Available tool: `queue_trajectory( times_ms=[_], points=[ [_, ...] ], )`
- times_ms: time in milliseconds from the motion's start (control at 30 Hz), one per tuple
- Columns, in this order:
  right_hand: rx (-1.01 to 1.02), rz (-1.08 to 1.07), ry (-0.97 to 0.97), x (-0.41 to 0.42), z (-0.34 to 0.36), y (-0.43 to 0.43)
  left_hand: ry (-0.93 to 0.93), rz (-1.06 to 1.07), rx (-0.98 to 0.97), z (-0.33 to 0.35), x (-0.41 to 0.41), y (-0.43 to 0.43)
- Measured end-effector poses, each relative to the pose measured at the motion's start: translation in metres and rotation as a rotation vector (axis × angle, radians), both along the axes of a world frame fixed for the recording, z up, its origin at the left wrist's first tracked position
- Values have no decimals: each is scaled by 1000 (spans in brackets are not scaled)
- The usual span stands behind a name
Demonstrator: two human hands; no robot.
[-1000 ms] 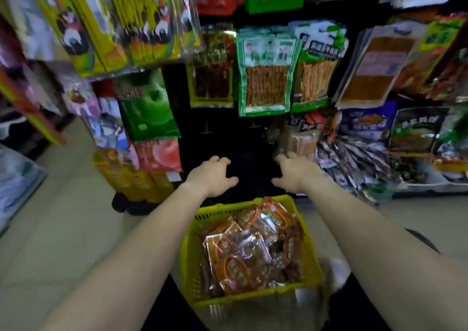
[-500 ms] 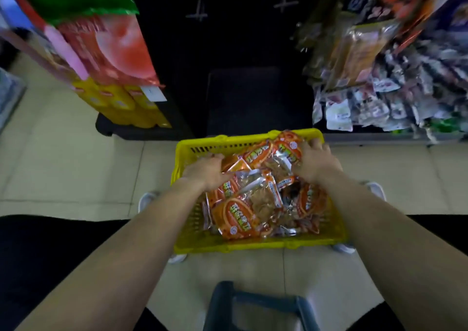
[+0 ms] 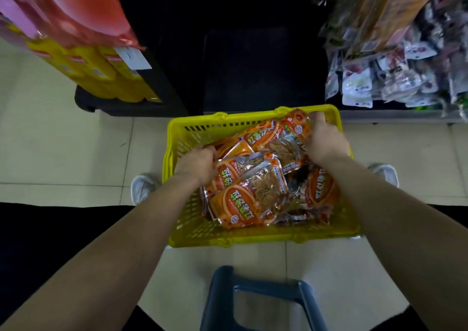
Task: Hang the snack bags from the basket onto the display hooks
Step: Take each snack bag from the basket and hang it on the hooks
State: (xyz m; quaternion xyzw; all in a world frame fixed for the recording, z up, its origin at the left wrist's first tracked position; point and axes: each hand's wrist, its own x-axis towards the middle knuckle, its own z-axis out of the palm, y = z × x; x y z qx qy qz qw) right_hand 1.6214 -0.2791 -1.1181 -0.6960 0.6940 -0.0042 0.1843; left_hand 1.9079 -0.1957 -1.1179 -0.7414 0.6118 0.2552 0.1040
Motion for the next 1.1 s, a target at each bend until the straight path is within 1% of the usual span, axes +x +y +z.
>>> queue_trajectory(
  times_ms=[167, 267, 433, 600, 733, 833, 900, 1000, 1100],
  points=[
    [-32, 13, -73, -7, 28, -4, -29, -29, 17, 9, -10, 5],
    [-58, 95, -134, -9, 53, -5, 14, -31, 14, 22, -11, 6],
    [-57, 183, -249, -14, 107, -10, 111, -40, -121, 70, -9, -5],
    [-115, 254, -246, -20, 167, -13, 170, -87, -270, 138, 2, -12],
    [-149, 324, -249, -24, 199, -6, 184, -140, -374, 184, 9, -14],
    [-152, 357, -294, -25, 209, 4, 208, -145, -428, 204, 13, -15],
    [-147, 361, -334, -22, 208, 10, 259, -126, -450, 209, 15, -17],
    [-41, 421, -360, -10, 201, 15, 358, -96, -453, 208, 14, -19],
    [60, 560, -295, 11, 195, 17, 494, -90, -446, 201, 7, -19]
  ],
)
